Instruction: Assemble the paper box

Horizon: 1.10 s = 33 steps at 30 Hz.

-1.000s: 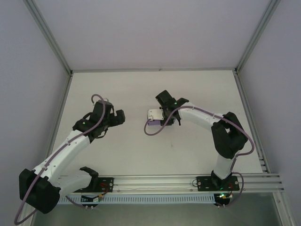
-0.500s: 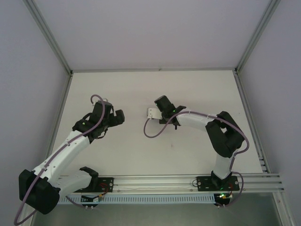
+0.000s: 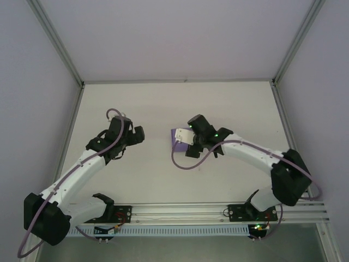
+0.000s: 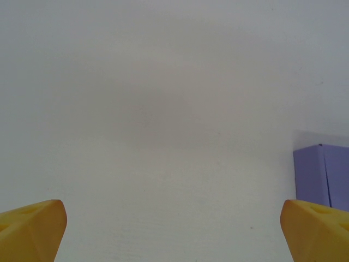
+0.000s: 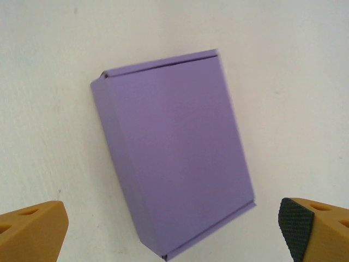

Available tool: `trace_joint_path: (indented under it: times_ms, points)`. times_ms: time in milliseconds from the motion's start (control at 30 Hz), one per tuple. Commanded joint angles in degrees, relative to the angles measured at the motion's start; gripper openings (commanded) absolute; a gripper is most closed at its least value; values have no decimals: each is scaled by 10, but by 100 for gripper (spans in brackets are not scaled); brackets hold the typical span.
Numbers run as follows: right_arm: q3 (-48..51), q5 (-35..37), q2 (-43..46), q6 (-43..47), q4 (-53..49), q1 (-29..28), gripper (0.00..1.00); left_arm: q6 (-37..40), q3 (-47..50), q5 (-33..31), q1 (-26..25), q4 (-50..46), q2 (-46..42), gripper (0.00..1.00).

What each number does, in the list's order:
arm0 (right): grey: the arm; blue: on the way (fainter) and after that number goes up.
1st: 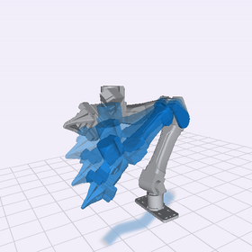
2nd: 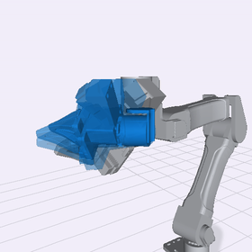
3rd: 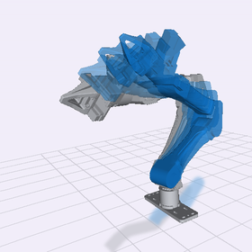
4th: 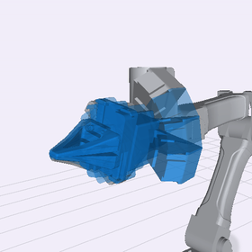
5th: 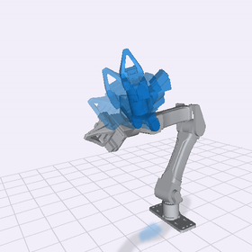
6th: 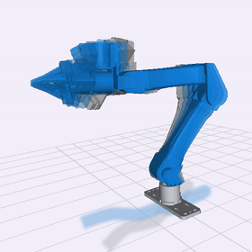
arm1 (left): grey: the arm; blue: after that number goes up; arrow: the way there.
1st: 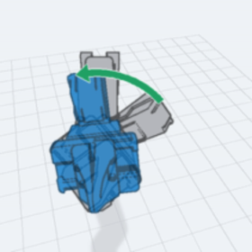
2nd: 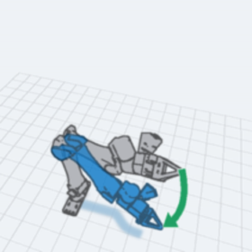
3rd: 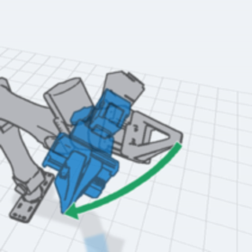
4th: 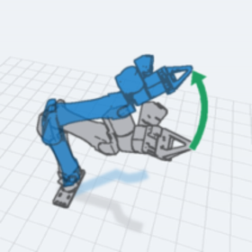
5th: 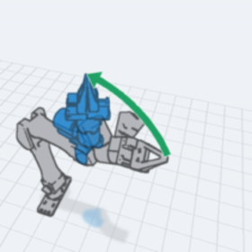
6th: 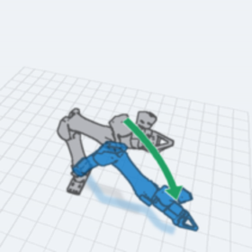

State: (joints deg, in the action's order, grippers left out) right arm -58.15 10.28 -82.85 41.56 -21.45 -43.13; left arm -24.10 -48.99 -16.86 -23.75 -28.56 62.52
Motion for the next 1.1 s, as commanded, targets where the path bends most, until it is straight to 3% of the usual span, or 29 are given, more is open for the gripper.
trace_joint_path:
  times_ms: [0,200,300,400,567,733,800,867,933,967,1000,1033,1067]
  points:
    - [15,-31,46,-125,49,55,100,31,-4,-30,33,69,13,100]
    - [86,-75,114,-367,184,247,100,100,68,-25,121,257,34,100]
    - [145,-82,119,-416,257,310,100,129,110,-52,143,359,59,100]
    - [193,-97,106,-466,315,358,100,145,140,-26,170,430,86,100]
    - [271,-100,86,-486,438,381,100,172,204,9,191,563,113,100]
    - [322,-120,55,-457,556,381,100,187,236,62,200,602,133,100]
    - [355,-110,41,-442,644,381,100,193,279,58,201,709,161,100]
    - [383,-94,24,-449,708,384,100,201,296,40,204,735,156,100]
    - [407,-123,-24,-446,790,392,100,186,330,32,215,848,214,100]
    - [414,-125,-77,-450,874,395,100,192,339,61,223,925,265,100]
    - [407,-88,-70,-465,852,396,100,207,332,80,224,966,303,100]
    - [380,-84,-40,-483,750,406,100,215,311,106,223,900,285,100]
    - [363,-85,-53,-494,738,416,100,210,277,113,223,790,262,100]
